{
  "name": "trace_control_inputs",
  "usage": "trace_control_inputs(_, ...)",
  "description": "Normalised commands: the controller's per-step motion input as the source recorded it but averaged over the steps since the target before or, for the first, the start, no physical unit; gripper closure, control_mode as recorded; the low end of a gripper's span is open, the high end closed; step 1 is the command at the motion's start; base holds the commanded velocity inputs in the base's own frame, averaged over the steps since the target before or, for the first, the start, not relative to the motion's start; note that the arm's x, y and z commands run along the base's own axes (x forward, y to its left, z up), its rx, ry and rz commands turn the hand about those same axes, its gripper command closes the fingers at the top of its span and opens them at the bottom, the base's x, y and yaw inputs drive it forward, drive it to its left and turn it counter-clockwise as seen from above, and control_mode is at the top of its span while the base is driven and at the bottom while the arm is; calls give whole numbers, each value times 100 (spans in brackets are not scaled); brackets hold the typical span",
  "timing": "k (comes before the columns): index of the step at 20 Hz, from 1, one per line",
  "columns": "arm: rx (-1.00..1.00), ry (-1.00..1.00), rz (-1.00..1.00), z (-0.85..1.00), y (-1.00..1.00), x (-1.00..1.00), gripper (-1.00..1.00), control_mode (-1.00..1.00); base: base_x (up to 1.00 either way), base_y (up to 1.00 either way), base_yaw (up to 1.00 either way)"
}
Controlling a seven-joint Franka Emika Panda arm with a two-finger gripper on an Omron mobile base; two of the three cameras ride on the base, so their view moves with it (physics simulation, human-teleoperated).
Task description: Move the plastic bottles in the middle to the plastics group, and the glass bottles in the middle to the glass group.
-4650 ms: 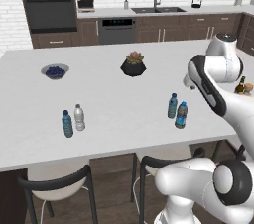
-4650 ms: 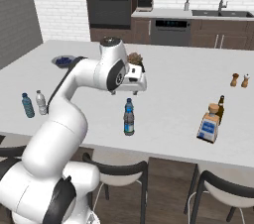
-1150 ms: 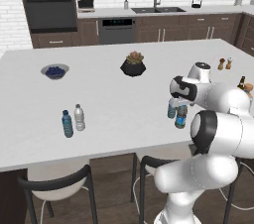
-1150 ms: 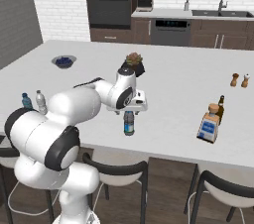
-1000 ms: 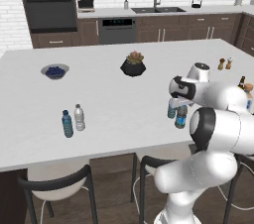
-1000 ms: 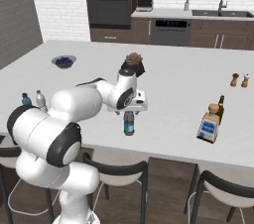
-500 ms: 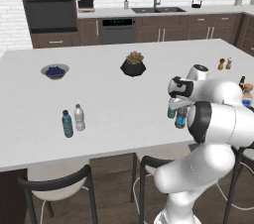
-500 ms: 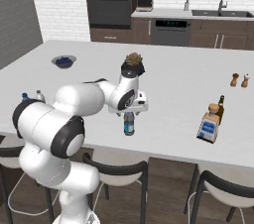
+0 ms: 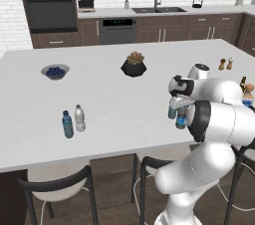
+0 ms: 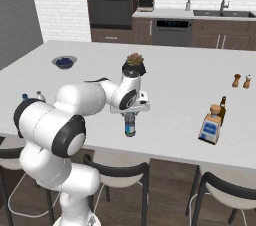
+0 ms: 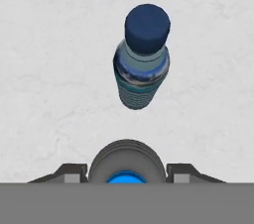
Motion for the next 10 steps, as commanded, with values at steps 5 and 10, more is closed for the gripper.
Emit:
trace_control_inputs(5, 0, -3, 0, 3, 14, -18, 100, -100, 0, 0, 0)
trace_control_inputs(10, 0, -10, 0, 27, 44, -71, 100, -100, 0, 0, 0)
